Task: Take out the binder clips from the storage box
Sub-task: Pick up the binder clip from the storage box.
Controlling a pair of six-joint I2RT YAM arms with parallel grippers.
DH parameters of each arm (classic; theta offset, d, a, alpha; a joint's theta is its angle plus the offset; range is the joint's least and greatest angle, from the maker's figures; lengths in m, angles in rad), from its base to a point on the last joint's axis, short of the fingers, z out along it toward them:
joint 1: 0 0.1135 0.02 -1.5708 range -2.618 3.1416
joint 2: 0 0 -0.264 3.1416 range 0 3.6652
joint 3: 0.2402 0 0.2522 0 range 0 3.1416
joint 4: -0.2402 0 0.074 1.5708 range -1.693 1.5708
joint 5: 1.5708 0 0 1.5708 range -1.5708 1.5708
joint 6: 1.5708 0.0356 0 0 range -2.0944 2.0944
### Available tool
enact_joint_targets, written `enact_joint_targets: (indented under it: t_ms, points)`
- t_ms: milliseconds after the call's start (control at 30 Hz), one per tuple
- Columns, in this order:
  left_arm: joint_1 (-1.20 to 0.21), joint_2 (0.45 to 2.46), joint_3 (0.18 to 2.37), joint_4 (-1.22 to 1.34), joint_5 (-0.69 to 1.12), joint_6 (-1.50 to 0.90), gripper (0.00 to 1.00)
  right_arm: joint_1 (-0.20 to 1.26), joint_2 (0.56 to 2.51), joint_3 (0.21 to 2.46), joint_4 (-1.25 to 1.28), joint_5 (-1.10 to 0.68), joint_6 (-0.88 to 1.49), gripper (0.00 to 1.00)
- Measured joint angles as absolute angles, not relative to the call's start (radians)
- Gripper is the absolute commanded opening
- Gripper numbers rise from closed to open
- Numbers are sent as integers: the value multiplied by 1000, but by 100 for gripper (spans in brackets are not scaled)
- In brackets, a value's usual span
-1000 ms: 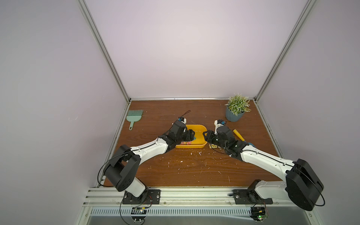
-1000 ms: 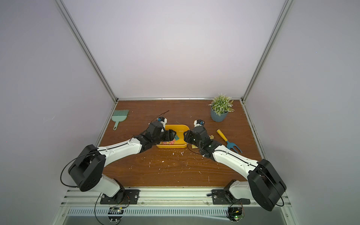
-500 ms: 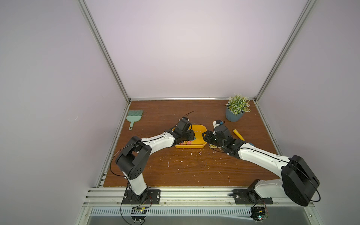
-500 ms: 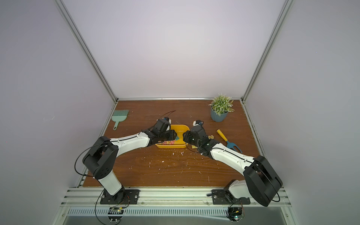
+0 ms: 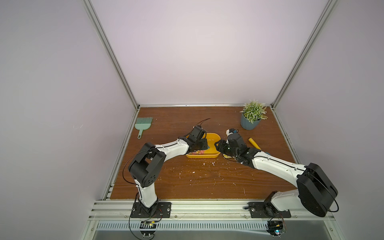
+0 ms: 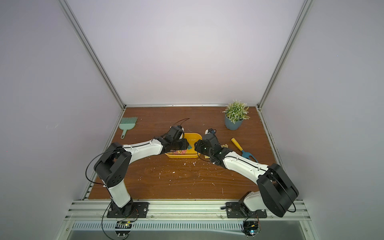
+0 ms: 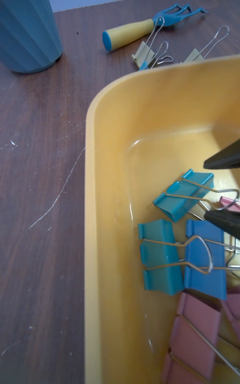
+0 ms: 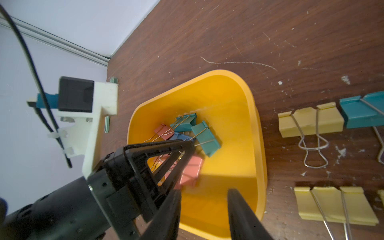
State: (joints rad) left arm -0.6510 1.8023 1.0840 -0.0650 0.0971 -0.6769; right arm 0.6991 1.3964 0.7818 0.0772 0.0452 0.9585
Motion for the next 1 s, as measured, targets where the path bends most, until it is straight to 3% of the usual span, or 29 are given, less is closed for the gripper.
enact_joint_targets:
  t_ms: [233, 733, 1000]
  points:
    - [-651, 1825, 1102, -64, 114, -682, 28, 699, 1396, 782, 72, 46, 962, 43]
    - [-651, 1840, 1131, -22, 163, -694, 6, 699, 1397, 813, 45, 47, 963, 43]
    - [-651, 1833, 1118, 56, 243, -728, 1, 699, 1389, 813, 36, 75, 965, 43]
